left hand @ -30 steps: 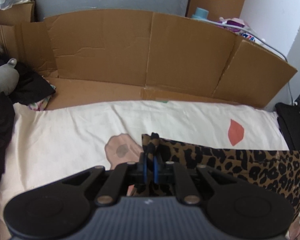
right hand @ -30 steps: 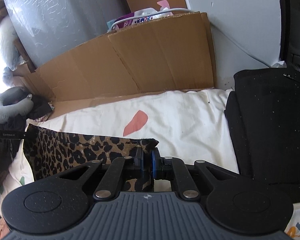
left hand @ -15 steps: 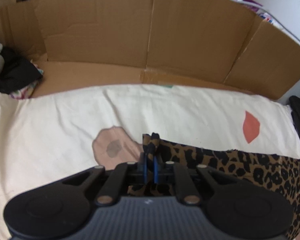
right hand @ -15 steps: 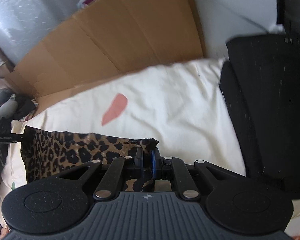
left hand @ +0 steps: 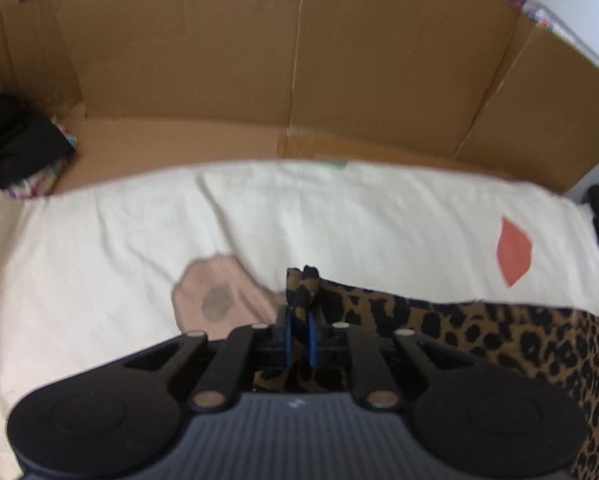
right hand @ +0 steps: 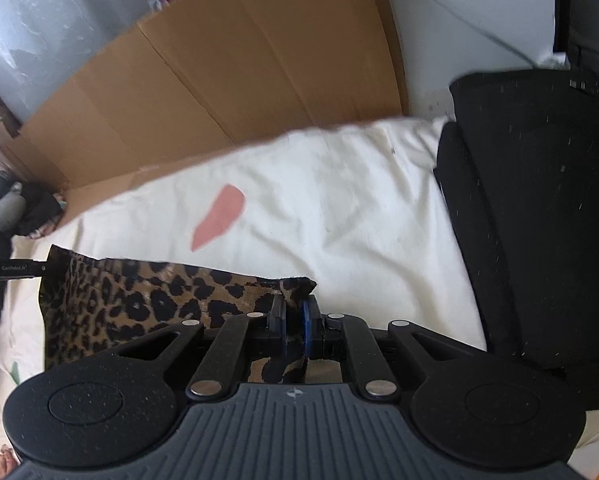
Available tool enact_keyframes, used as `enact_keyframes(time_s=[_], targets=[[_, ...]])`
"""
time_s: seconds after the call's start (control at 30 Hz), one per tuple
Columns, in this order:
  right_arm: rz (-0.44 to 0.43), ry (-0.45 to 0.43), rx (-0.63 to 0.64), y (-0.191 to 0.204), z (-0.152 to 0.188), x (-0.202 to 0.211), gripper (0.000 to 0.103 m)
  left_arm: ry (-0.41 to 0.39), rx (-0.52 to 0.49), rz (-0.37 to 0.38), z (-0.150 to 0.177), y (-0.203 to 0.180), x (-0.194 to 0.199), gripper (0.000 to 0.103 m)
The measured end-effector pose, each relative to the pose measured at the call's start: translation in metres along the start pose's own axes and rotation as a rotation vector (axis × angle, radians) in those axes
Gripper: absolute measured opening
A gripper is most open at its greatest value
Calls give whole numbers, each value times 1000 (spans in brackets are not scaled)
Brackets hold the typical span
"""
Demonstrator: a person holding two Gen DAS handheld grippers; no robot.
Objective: Fold clothes
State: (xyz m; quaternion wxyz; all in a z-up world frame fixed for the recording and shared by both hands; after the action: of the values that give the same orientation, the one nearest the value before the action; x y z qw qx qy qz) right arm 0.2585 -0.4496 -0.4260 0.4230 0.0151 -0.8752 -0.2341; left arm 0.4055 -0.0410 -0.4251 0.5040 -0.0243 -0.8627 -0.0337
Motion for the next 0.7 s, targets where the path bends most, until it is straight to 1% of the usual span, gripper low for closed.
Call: enact_keyframes(time_s=[0.03, 0.1, 0.23, 0.33, 0.43, 0.6, 0.63, 0.67, 0.7], targets=[[10, 10, -1, -1, 1, -3, 11, 6, 2, -12, 2, 1, -2, 18], [27, -3, 11, -1, 0, 0, 13, -22, -2, -54, 2, 5, 5, 20], [48, -58, 77, 8, -10, 15, 14, -78, -39, -32, -3, -3, 30, 21], [1, -77, 108, 25, -14, 18, 14, -85, -54, 44, 0, -23, 48, 21], [-52, -66, 142, 49, -11, 14, 14, -71, -99, 107, 9, -50, 57, 21], [-110, -26, 225, 84, 2, 0, 15, -81, -178, 165, 18, -86, 61, 21], [-121, -16, 242, 89, 5, -4, 17, -76, -184, 169, 19, -90, 60, 21], [-131, -5, 258, 95, 6, -7, 28, -71, -190, 173, 19, -93, 58, 21], [-143, 2, 271, 99, 7, -9, 35, -66, -195, 177, 19, -97, 57, 21]])
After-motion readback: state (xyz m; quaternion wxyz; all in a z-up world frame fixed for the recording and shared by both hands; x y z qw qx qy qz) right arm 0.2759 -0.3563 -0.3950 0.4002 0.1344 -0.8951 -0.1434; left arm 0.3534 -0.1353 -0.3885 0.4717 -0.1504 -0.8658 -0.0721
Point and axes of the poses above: each gripper's, at about its wrist camera, not at the fingertips, and x roughly against the way its jaws point, y to its left, z to its underside, the point moved 8 cm from there along -x, roughly the way its jaws point, and after that the axes turned 7 degrees about -z, right-handed, at the moved point
